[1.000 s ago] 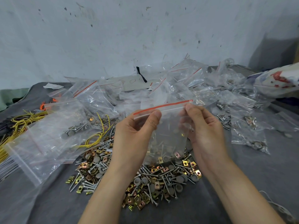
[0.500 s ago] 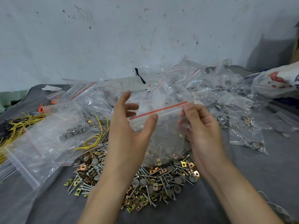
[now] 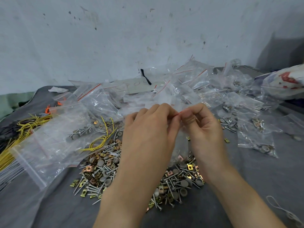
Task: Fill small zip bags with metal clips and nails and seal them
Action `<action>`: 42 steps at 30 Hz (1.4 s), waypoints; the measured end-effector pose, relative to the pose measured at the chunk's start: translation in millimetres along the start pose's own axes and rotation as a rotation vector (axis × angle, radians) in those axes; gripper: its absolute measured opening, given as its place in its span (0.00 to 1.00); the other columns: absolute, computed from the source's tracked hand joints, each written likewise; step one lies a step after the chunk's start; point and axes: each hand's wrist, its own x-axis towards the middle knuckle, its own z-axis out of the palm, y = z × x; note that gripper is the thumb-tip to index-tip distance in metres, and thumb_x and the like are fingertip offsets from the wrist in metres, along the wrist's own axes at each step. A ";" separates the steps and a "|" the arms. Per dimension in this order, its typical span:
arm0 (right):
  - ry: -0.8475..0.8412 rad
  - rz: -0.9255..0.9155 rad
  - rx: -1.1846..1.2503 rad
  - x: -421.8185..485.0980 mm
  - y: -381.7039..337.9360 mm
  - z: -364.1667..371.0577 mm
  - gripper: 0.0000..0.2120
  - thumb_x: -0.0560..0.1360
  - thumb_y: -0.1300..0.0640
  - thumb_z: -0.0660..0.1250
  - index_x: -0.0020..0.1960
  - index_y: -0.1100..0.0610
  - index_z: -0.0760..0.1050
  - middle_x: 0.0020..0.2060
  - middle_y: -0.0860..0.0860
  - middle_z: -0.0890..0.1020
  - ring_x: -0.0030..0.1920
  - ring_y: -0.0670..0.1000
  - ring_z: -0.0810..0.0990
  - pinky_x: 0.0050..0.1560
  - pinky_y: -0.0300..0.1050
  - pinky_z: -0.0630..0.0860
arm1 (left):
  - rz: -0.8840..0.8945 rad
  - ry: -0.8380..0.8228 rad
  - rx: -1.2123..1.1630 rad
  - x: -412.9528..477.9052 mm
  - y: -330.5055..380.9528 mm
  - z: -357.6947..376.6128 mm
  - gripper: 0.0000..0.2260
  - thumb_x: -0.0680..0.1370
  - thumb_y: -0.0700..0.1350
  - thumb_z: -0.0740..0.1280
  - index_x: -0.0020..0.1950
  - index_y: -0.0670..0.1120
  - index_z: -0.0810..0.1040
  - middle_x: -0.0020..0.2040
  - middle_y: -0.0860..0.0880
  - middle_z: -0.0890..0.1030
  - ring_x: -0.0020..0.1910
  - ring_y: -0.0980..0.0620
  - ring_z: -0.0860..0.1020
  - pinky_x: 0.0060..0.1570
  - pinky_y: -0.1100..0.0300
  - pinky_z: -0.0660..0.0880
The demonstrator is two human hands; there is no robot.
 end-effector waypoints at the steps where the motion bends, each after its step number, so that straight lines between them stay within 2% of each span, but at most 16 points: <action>1: 0.011 -0.011 -0.013 0.3 0.4 0.3 0.06 0.74 0.45 0.70 0.41 0.45 0.78 0.38 0.46 0.82 0.43 0.47 0.79 0.49 0.42 0.76 | -0.005 0.011 -0.030 -1.7 0.0 0.9 0.05 0.80 0.53 0.65 0.48 0.54 0.78 0.45 0.56 0.82 0.49 0.51 0.79 0.55 0.46 0.72; 5: 0.157 -0.045 0.008 6.6 -2.1 -2.2 0.06 0.74 0.51 0.69 0.39 0.42 0.79 0.33 0.41 0.79 0.35 0.40 0.74 0.38 0.34 0.72 | 0.004 0.061 -0.091 -8.9 -1.0 -2.1 0.04 0.80 0.53 0.66 0.47 0.55 0.78 0.43 0.58 0.81 0.49 0.52 0.78 0.52 0.46 0.74; 10: 0.279 -0.079 0.004 15.5 -5.1 -11.2 0.06 0.74 0.48 0.69 0.38 0.41 0.79 0.30 0.39 0.78 0.33 0.39 0.73 0.39 0.35 0.70 | 0.008 0.084 -0.104 -16.8 -4.0 -8.4 0.05 0.78 0.57 0.64 0.46 0.58 0.78 0.40 0.65 0.76 0.48 0.58 0.72 0.49 0.50 0.73; 13: 0.277 -0.090 -0.008 14.9 -4.0 -9.6 0.06 0.74 0.48 0.69 0.39 0.40 0.79 0.30 0.39 0.77 0.34 0.38 0.73 0.39 0.35 0.70 | -0.040 0.104 -0.128 -18.6 -10.7 -11.0 0.09 0.76 0.62 0.65 0.43 0.58 0.77 0.38 0.69 0.73 0.45 0.60 0.72 0.46 0.54 0.72; 17: 0.278 -0.086 -0.009 13.5 -3.5 -7.3 0.06 0.74 0.48 0.68 0.39 0.40 0.80 0.31 0.40 0.77 0.34 0.39 0.74 0.39 0.34 0.71 | -0.157 0.108 -0.145 -20.3 -19.6 -14.2 0.19 0.68 0.72 0.64 0.36 0.58 0.76 0.36 0.60 0.75 0.41 0.57 0.74 0.43 0.52 0.73; 20: 0.278 -0.096 0.007 13.4 -6.0 -4.4 0.06 0.74 0.49 0.69 0.39 0.40 0.80 0.32 0.40 0.78 0.35 0.39 0.74 0.40 0.34 0.71 | -0.191 0.133 -0.131 -20.8 -24.6 -18.5 0.24 0.65 0.77 0.63 0.33 0.56 0.71 0.30 0.55 0.73 0.35 0.54 0.73 0.38 0.52 0.72; 23: 0.240 -0.106 0.010 14.4 -9.0 -2.1 0.07 0.74 0.50 0.69 0.39 0.41 0.80 0.33 0.39 0.79 0.35 0.38 0.75 0.40 0.31 0.72 | -0.178 0.146 -0.112 -22.1 -28.9 -21.7 0.26 0.65 0.78 0.62 0.32 0.55 0.68 0.26 0.53 0.69 0.30 0.54 0.70 0.33 0.51 0.71; 27: 0.198 -0.087 0.012 12.9 -8.3 2.5 0.05 0.74 0.46 0.70 0.39 0.41 0.80 0.33 0.40 0.79 0.35 0.39 0.75 0.40 0.33 0.72 | -0.166 0.175 -0.158 -25.2 -34.9 -25.0 0.28 0.66 0.76 0.64 0.29 0.51 0.65 0.25 0.55 0.66 0.26 0.55 0.63 0.29 0.57 0.64; 29: 0.187 -0.073 0.021 13.0 -8.8 5.2 0.05 0.75 0.45 0.70 0.40 0.41 0.80 0.34 0.40 0.79 0.35 0.39 0.76 0.41 0.34 0.73 | -0.174 0.184 -0.120 -25.0 -37.4 -28.4 0.30 0.67 0.76 0.62 0.30 0.49 0.65 0.25 0.55 0.67 0.27 0.55 0.65 0.30 0.57 0.62; 31: 0.171 -0.064 0.049 14.9 -10.6 6.6 0.06 0.74 0.45 0.71 0.40 0.43 0.80 0.35 0.41 0.80 0.35 0.40 0.76 0.42 0.34 0.74 | -0.186 0.164 -0.013 -22.1 -41.0 -32.1 0.28 0.69 0.77 0.59 0.33 0.52 0.69 0.29 0.57 0.72 0.33 0.59 0.72 0.31 0.58 0.65; 33: 0.141 -0.075 0.060 16.6 -12.3 8.3 0.06 0.74 0.45 0.70 0.40 0.45 0.80 0.35 0.41 0.80 0.35 0.40 0.77 0.41 0.32 0.74 | -0.162 0.121 0.019 -18.1 -43.6 -36.4 0.22 0.69 0.76 0.58 0.45 0.59 0.74 0.41 0.63 0.77 0.44 0.63 0.74 0.39 0.62 0.70; 35: 0.077 -0.094 0.028 16.9 -14.8 13.0 0.06 0.73 0.45 0.70 0.41 0.45 0.80 0.36 0.41 0.81 0.35 0.39 0.78 0.40 0.31 0.74 | -0.077 0.012 0.005 -15.1 -41.7 -38.3 0.19 0.73 0.70 0.59 0.55 0.61 0.75 0.47 0.64 0.78 0.47 0.63 0.75 0.45 0.61 0.73; 38: -0.015 -0.114 -0.032 15.5 -17.5 21.5 0.04 0.73 0.44 0.70 0.45 0.42 0.81 0.40 0.42 0.83 0.40 0.42 0.81 0.46 0.37 0.77 | -0.002 -0.074 0.016 -6.3 -39.6 -33.5 0.12 0.80 0.60 0.60 0.46 0.55 0.77 0.37 0.60 0.81 0.35 0.60 0.77 0.39 0.55 0.76; 40: 0.022 -0.097 -0.047 14.4 -16.3 24.2 0.12 0.75 0.42 0.68 0.57 0.41 0.77 0.47 0.45 0.84 0.47 0.47 0.82 0.49 0.42 0.78 | -0.124 -0.055 -0.147 8.0 -50.1 -31.2 0.10 0.81 0.54 0.62 0.46 0.53 0.80 0.34 0.58 0.82 0.27 0.62 0.76 0.34 0.56 0.76; 42: 0.100 -0.071 -0.055 14.1 -14.1 21.8 0.17 0.78 0.42 0.65 0.65 0.42 0.72 0.51 0.46 0.83 0.50 0.46 0.82 0.49 0.40 0.77 | -0.302 0.127 -0.217 23.4 -73.9 -40.3 0.10 0.81 0.49 0.62 0.47 0.50 0.81 0.33 0.53 0.83 0.20 0.62 0.71 0.28 0.59 0.69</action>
